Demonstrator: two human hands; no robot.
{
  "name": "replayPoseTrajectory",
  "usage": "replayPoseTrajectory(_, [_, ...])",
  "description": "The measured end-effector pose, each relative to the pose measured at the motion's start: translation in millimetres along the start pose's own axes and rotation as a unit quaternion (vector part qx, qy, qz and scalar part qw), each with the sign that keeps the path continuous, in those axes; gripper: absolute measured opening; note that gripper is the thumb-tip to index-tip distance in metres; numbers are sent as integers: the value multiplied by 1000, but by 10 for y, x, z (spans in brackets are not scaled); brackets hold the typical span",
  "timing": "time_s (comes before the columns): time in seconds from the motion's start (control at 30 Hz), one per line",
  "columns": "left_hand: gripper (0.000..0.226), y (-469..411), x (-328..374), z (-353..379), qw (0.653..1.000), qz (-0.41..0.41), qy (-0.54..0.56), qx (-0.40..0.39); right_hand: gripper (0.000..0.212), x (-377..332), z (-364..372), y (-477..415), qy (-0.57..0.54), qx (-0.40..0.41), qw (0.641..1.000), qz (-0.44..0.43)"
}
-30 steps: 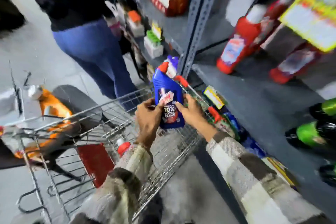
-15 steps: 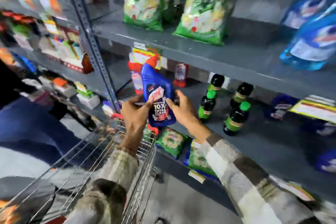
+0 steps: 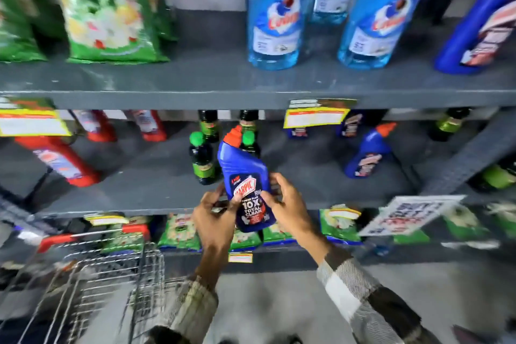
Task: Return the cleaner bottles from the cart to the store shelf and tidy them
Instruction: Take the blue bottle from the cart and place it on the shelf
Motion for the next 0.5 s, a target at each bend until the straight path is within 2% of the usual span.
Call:
replayPoseTrajectory(0.1, [25, 116, -64, 595, 998, -3, -31, -62, 33, 345, -462, -59, 5, 53, 998, 28])
replayPoseTrajectory(0.2, [34, 184, -39, 1163, 994, 5, -61, -95, 34, 661, -868, -243, 18, 89, 995, 41])
replayPoseTrajectory(0.27, [30, 201, -17, 1577, 992, 0, -63, -110, 36, 864, -1077, -450, 18, 98, 994, 54])
replayPoseTrajectory(0.37, [31, 134, -27, 2096, 993, -1, -61, -105, 40, 1164, -1254, -849, 19, 117, 991, 63])
replayPoseTrajectory(0.5, [24, -76, -163, 2495, 989, -14, -137, -61, 54, 1794, -1222, -1473, -2, 125, 988, 87])
Point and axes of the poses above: each hand's wrist, its own y-axis away from the middle knuckle, its own z-axis out of the palm, x = y × z, the point moved 4 cm from there along -y, towards the middle knuckle, and after that the axes turned 4 degrees about x, right-handed, at the moved point
